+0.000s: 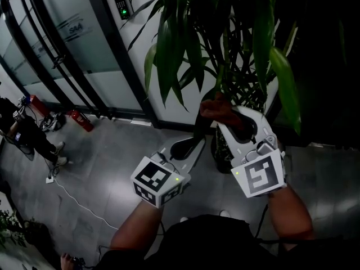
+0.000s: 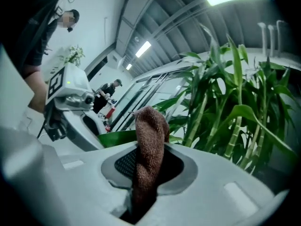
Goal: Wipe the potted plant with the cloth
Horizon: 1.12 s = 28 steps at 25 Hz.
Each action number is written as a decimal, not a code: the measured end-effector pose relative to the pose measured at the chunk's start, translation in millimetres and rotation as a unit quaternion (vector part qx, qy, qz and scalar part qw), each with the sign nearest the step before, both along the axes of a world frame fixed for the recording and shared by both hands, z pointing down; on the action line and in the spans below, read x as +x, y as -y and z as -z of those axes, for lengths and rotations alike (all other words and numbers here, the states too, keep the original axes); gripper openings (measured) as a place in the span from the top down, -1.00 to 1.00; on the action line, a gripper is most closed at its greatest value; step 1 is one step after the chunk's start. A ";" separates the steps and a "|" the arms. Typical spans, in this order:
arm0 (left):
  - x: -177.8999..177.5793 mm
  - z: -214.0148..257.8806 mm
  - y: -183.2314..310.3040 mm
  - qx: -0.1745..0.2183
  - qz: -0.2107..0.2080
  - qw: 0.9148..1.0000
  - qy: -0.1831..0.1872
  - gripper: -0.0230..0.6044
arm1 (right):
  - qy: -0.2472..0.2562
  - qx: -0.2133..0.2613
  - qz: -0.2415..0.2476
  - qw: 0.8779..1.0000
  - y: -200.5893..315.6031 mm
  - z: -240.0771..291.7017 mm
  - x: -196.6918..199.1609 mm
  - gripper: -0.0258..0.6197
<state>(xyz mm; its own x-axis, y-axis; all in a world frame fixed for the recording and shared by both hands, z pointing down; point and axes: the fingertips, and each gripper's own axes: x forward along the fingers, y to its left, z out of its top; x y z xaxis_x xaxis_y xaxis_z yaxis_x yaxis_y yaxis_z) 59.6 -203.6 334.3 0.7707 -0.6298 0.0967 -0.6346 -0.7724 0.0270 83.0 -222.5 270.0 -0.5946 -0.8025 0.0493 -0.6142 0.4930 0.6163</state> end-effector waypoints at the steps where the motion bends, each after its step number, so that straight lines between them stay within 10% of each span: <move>1: 0.9 0.6 -0.6 0.000 -0.002 1.000 -0.001 0.87 | 0.016 0.002 -0.010 1.000 6.5 5.3 4.5 0.72; 13: 4.7 -0.6 -5.8 -0.005 -0.012 1.000 -0.014 0.87 | 0.040 -0.013 -0.036 0.998 54.6 26.0 13.0 0.72; 28: 5.5 -3.2 -5.2 -0.005 -0.013 1.000 -0.002 0.87 | -0.089 -0.037 0.027 0.995 16.1 -28.8 -22.4 0.72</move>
<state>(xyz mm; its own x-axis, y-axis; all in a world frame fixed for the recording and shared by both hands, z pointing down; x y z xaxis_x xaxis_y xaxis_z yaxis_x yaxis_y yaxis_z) 65.1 -198.4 337.5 0.7866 -0.6093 0.0998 -0.6149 -0.7878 0.0366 60.6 -238.6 298.8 -0.6130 -0.7602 0.2152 -0.4704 0.5700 0.6737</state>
